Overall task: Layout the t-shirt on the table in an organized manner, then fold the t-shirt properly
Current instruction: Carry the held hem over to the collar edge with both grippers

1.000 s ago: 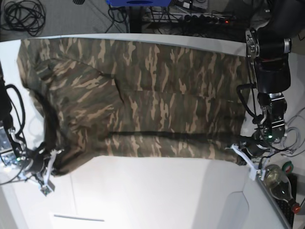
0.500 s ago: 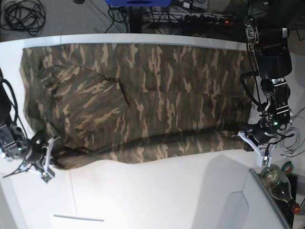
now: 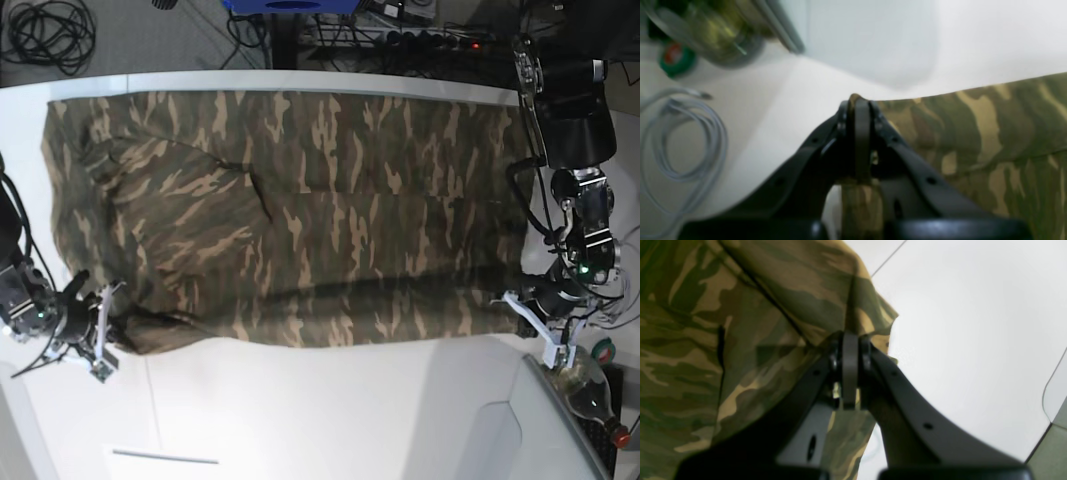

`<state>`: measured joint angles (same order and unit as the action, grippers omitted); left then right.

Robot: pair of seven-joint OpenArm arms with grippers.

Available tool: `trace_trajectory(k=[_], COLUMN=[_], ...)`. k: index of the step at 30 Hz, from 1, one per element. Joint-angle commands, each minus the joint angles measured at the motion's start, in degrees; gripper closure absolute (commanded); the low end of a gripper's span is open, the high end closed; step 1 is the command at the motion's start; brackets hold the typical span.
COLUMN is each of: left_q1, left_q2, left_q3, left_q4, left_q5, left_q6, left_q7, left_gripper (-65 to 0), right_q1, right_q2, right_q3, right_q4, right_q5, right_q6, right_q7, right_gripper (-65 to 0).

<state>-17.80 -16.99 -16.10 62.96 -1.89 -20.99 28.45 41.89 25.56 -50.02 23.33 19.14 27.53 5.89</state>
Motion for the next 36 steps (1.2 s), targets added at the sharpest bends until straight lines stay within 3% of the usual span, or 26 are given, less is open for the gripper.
trace_trajectory(k=[1, 5, 9, 14, 19, 26, 30, 36], left_q1=[-0.53, 2.55, 5.19, 8.44, 13.28, 17.85, 20.57, 22.77], left_q2=[-0.90, -0.90, -0.90, -0.90, -0.90, -1.25, -1.34, -1.25], left_q3=[-0.21, -0.12, -0.12, -0.56, -0.56, -0.65, -0.65, -4.52], left_q4=[2.05, 5.39, 5.66, 7.59, 11.81, 15.24, 17.35, 18.49], left_q5=[-0.09, 0.09, -0.18, -0.53, -0.53, -0.61, -0.61, -0.53], left_q6=[0.47, 0.47, 0.47, 0.38, 0.29, 0.20, 0.20, 0.20], left_q7=[-0.01, 0.43, 0.43, 0.70, 0.78, 0.78, 0.78, 0.78], left_gripper=[0.0, 0.0, 0.0, 0.0, 0.0, 0.0, 0.0, 0.0], right_q1=[1.06, -4.92, -13.54, -25.05, -33.84, -43.52, -48.97, -55.47], right_q2=[0.94, 3.14, 4.20, 3.76, 2.88, 0.59, -0.02, -4.33], right_q3=[3.12, 15.25, 27.12, 40.22, 46.99, 55.87, 59.47, 63.60], right_q4=[0.36, 7.66, 22.95, 39.31, 49.50, 57.85, 62.43, 67.00], right_q5=[0.42, 0.16, 0.16, 0.07, 0.16, 0.16, 0.16, 0.16], right_q6=[-0.50, -0.50, -0.50, -0.50, -0.50, -0.32, -0.32, -0.32], right_q7=[1.10, -0.31, -12.00, -21.32, -29.93, -36.97, -40.04, -41.54], right_gripper=[0.0, 0.0, 0.0, 0.0, 0.0, 0.0, 0.0, 0.0])
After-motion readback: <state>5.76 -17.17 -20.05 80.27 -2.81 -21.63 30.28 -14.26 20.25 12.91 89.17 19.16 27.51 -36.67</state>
